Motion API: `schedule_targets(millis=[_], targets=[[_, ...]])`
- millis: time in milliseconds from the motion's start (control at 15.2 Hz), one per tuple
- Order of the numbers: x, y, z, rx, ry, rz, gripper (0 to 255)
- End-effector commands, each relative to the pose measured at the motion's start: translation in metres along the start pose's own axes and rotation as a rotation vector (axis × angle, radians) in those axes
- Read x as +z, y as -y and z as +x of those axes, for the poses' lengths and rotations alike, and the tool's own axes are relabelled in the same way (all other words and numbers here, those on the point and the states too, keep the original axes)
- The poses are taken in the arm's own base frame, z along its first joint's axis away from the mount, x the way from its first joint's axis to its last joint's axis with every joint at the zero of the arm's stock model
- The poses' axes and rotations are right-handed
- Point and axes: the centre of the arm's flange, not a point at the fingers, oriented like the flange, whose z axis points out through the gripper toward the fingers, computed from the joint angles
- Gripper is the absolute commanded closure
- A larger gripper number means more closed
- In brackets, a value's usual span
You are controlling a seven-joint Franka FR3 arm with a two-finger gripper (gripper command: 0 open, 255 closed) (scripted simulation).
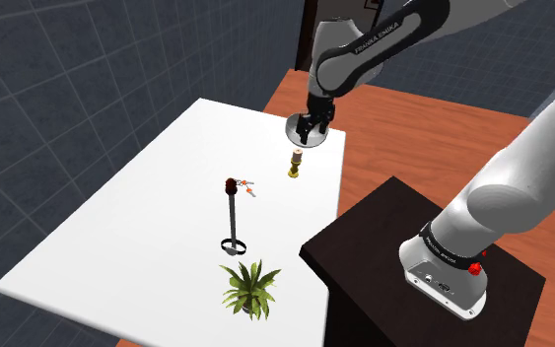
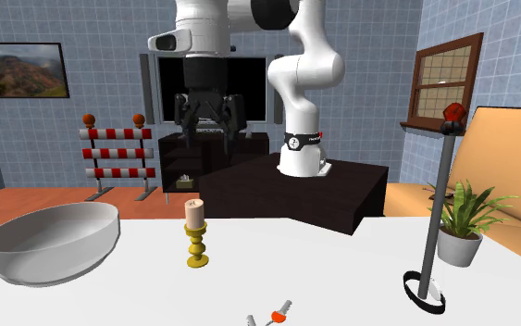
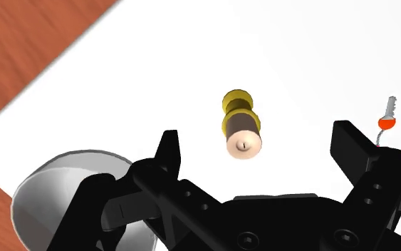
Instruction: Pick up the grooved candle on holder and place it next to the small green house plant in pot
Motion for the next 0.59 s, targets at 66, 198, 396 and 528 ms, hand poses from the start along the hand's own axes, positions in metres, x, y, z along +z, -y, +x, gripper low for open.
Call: schedule_targets(millis=[66, 198, 396, 528], targets=[[0.039, 0.001, 0.018, -0.018, 0.011, -0.003, 0], [0.064, 0.003, 0.030, -0.029, 0.019, -0.006, 0], [0.089, 0.004, 0.039, -0.039, 0.025, -0.008, 0], [0.100, 0.004, 0.039, -0.039, 0.025, -0.008, 0]])
